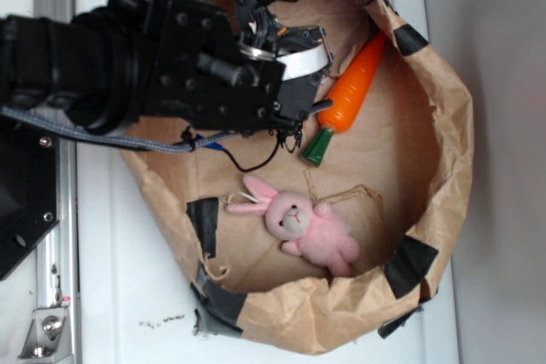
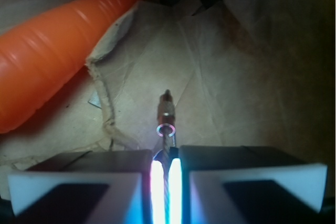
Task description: Grab the silver keys.
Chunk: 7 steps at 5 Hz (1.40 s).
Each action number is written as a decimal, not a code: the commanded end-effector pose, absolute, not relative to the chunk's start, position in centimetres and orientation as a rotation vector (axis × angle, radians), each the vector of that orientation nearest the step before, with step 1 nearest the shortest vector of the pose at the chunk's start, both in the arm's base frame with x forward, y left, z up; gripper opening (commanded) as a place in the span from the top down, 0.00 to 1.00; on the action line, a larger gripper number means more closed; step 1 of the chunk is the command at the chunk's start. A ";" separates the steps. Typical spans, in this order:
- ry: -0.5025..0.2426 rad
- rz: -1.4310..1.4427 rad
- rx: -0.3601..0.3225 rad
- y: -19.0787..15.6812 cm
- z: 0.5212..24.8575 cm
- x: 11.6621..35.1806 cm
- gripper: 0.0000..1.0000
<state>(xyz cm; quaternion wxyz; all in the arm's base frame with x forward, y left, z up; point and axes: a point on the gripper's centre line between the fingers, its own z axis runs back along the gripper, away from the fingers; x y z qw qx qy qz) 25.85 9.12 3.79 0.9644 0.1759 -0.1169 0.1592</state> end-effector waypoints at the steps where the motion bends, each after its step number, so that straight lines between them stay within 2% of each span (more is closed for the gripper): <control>1: -0.294 0.338 0.374 9.0 4.7 26.5 1.00; 2: -0.291 0.339 0.376 9.0 4.7 26.6 1.00; 3: -0.210 0.351 0.389 8.8 6.0 26.1 1.00; 4: 0.062 0.346 0.312 7.7 10.9 23.5 1.00; 5: 0.128 0.306 0.147 7.5 16.0 21.7 1.00; 6: 0.048 0.271 0.125 6.8 18.9 20.6 1.00; 7: 0.063 0.241 0.141 6.3 17.6 20.9 1.00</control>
